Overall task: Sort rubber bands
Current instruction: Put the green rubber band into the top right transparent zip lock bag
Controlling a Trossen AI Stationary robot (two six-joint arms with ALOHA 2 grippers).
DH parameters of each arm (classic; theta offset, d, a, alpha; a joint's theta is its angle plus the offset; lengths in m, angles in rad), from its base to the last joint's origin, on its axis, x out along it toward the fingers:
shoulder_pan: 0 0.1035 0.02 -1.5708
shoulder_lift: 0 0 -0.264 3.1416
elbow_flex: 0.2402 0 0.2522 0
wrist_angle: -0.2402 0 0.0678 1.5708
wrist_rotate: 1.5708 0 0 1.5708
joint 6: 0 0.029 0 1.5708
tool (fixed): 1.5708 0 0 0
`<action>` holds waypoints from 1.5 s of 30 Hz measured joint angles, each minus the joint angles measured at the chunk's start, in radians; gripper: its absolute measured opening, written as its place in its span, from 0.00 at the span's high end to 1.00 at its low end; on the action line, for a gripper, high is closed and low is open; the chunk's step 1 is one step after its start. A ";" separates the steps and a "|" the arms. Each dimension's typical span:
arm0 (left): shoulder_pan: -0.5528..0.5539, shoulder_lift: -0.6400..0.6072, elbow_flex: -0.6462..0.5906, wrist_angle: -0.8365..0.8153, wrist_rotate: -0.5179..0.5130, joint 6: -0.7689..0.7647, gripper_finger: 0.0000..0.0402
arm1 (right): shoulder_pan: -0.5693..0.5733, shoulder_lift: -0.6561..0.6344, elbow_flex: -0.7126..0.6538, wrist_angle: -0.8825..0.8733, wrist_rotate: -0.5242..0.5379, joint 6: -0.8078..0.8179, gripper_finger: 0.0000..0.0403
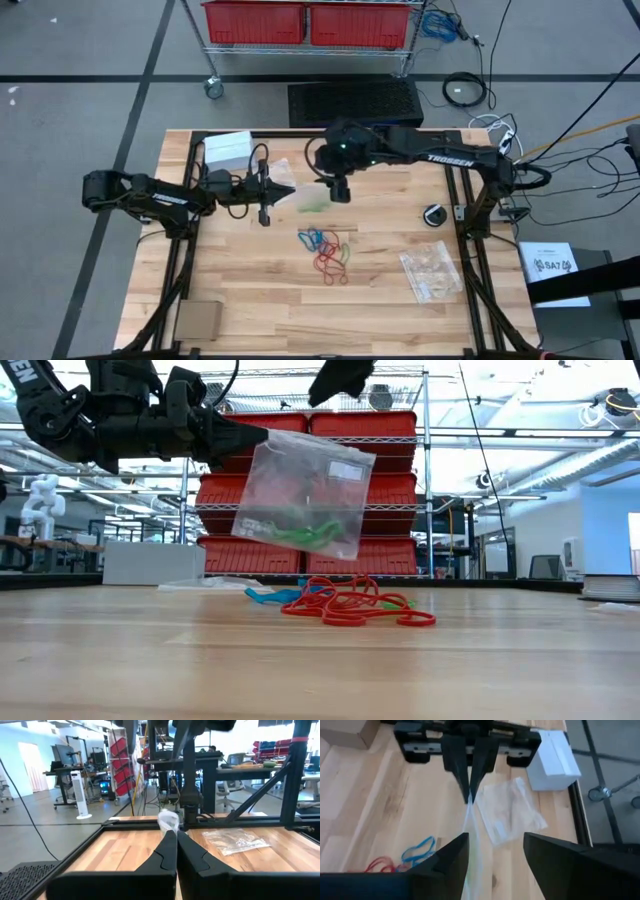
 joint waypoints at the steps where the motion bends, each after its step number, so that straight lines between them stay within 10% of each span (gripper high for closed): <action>1: 0.000 0.000 0.000 0.002 0.000 0.000 1.00 | 0.000 -0.005 0.012 -0.026 0.000 0.005 0.55; 11: -0.003 0.000 -0.008 0.092 0.005 -0.030 1.00 | 0.007 -0.183 -0.176 -0.076 -0.027 0.121 0.55; 25: -0.001 0.082 -0.009 0.206 0.085 -0.050 1.00 | 0.221 -0.344 -1.028 0.661 0.007 0.673 0.55; 45: 0.000 0.092 -0.002 0.188 0.075 -0.026 1.00 | 0.341 0.071 -0.874 0.661 0.164 0.942 0.60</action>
